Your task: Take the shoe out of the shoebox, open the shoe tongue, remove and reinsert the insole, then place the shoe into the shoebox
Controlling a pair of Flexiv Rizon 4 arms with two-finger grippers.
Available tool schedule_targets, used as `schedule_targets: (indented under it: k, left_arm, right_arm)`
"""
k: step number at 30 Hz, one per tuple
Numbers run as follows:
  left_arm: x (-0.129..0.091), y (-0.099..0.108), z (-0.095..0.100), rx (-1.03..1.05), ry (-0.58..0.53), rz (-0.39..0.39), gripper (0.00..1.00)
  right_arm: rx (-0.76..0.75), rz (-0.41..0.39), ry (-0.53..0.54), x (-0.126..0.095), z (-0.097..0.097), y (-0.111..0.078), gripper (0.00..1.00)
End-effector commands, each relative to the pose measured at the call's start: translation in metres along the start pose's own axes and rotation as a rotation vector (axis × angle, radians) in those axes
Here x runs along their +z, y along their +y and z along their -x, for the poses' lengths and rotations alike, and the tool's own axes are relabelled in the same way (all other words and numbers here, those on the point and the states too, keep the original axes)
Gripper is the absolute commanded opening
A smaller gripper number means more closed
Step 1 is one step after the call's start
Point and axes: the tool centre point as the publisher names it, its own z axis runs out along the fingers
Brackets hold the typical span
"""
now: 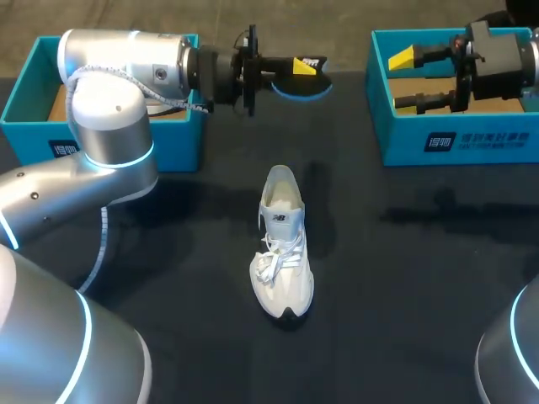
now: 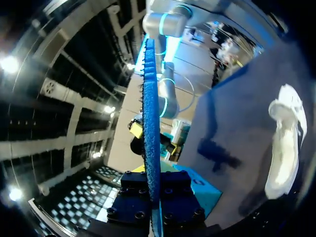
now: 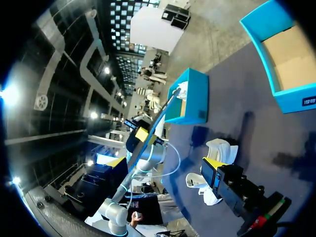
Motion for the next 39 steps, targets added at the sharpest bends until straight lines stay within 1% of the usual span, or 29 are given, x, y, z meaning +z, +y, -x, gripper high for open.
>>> schedule_targets:
  k: [1, 4, 6, 8, 13, 20, 23, 33, 35, 39]
  left_arm:
    - [0.001, 0.002, 0.004, 0.255, 0.012, 0.057, 0.00]
    - [0.002, 0.004, 0.006, 0.371, 0.005, 0.077, 0.00]
    - [0.003, 0.006, 0.007, 0.413, -0.002, 0.088, 0.00]
    - [0.005, 0.008, 0.005, 0.431, 0.021, 0.090, 0.00]
    - [0.010, 0.014, 0.002, 0.495, 0.031, 0.103, 0.00]
    - [0.025, 0.021, 0.005, 0.516, -0.035, 0.107, 0.00]
    - [0.031, 0.023, 0.009, 0.515, -0.043, 0.099, 0.00]
    - [0.048, 0.027, 0.017, 0.535, -0.085, 0.092, 0.00]
    - [0.051, 0.028, 0.017, 0.536, -0.095, 0.089, 0.00]
    - [0.058, 0.029, 0.018, 0.532, -0.114, 0.092, 0.00]
  right_arm:
    - [0.001, 0.001, -0.003, 0.001, 0.000, 0.000, 1.00]
    - [0.001, 0.001, -0.003, 0.001, 0.000, 0.000, 1.00]
    - [-0.004, -0.001, -0.002, 0.002, -0.001, 0.000, 1.00]
    - [-0.006, -0.003, 0.000, 0.005, -0.003, 0.001, 1.00]
    - [-0.011, -0.009, -0.003, 0.015, -0.009, 0.002, 1.00]
    - [-0.014, -0.022, 0.013, 0.031, -0.015, 0.000, 1.00]
    - [-0.010, -0.025, 0.022, 0.036, -0.015, -0.003, 1.00]
    - [-0.002, -0.034, 0.031, 0.044, -0.016, -0.006, 1.00]
    - [-0.002, -0.034, 0.032, 0.045, -0.016, -0.006, 0.96]
    - [0.001, -0.031, 0.034, 0.046, -0.014, -0.007, 0.76]
